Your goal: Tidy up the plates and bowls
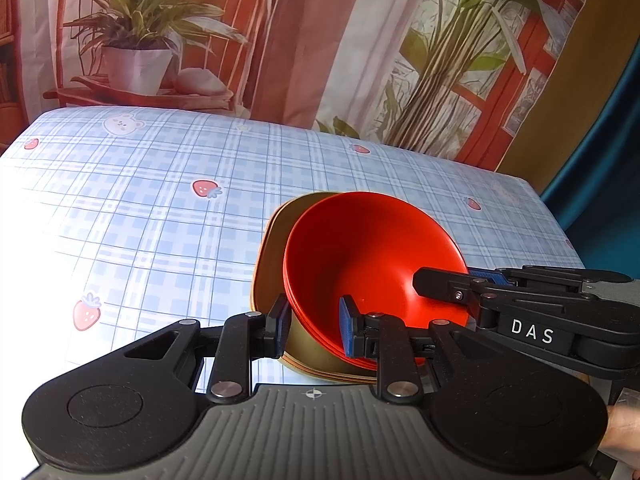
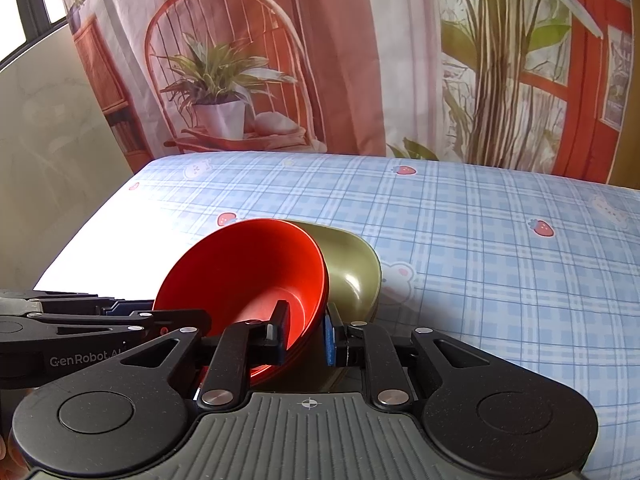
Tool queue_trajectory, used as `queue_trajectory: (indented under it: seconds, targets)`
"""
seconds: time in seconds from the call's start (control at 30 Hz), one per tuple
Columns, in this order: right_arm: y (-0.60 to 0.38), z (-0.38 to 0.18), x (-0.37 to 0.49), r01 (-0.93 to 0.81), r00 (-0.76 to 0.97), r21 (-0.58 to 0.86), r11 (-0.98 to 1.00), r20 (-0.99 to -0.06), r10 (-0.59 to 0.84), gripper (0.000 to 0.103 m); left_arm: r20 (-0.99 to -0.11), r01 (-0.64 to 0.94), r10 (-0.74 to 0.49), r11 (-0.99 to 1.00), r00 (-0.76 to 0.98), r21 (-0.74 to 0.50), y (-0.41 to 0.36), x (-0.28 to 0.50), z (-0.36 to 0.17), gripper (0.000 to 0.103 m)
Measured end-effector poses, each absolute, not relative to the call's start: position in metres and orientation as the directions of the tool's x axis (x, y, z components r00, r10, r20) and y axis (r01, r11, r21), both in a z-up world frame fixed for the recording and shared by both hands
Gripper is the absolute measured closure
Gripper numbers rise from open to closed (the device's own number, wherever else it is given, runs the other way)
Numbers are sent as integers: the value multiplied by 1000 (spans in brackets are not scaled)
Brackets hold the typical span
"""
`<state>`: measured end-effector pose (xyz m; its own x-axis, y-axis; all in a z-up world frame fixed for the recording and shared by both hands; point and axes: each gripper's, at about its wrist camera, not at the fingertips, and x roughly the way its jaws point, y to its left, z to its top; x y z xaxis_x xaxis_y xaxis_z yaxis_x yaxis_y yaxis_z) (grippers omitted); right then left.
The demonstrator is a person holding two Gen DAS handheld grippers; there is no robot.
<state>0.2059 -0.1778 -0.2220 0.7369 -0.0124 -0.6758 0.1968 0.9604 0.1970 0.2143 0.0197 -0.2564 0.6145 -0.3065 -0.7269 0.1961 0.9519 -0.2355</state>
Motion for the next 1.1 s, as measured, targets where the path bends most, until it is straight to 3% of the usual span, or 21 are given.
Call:
queue_trajectory:
  seconds: [0.13, 0.23, 0.33, 0.53, 0.57, 0.63, 0.7, 0.8, 0.83, 1.1]
  targets:
    - [-177, -223, 206, 199, 737, 195, 960, -676, -15, 87, -723, 191, -301, 954, 622, -232, 20, 214, -254, 77]
    - [-177, -221, 204, 203, 743, 191, 960, -669, -24, 86, -718, 194, -282, 959, 637, -205, 19, 210, -248, 71]
    - [-177, -215, 200, 207, 756, 178, 962, -654, -42, 84, -705, 198, -268, 963, 656, -181, 19, 207, -238, 59]
    - [-184, -192, 183, 246, 782, 134, 960, -613, -115, 54, -664, 206, -222, 973, 714, -104, 13, 195, -207, 36]
    - [-186, -188, 180, 251, 787, 127, 960, -604, -126, 50, -656, 204, -212, 975, 725, -89, 13, 192, -201, 28]
    - [-187, -178, 170, 265, 795, 108, 958, -587, -154, 33, -632, 203, -197, 977, 749, -64, 11, 185, -188, 17]
    - [-187, -169, 162, 274, 802, 92, 957, -571, -175, 24, -609, 194, -181, 980, 772, -45, 11, 179, -177, 4]
    - [-188, -154, 147, 285, 816, 76, 956, -542, -200, 3, -580, 182, -167, 983, 797, -33, 10, 171, -157, 0]
    - [-188, -149, 141, 290, 823, 75, 954, -528, -209, 1, -571, 175, -158, 984, 805, -25, 10, 168, -151, 0]
    - [-181, -108, 101, 321, 857, 58, 945, -441, -264, 0, -504, 149, -109, 988, 857, 40, 4, 137, -115, 0]
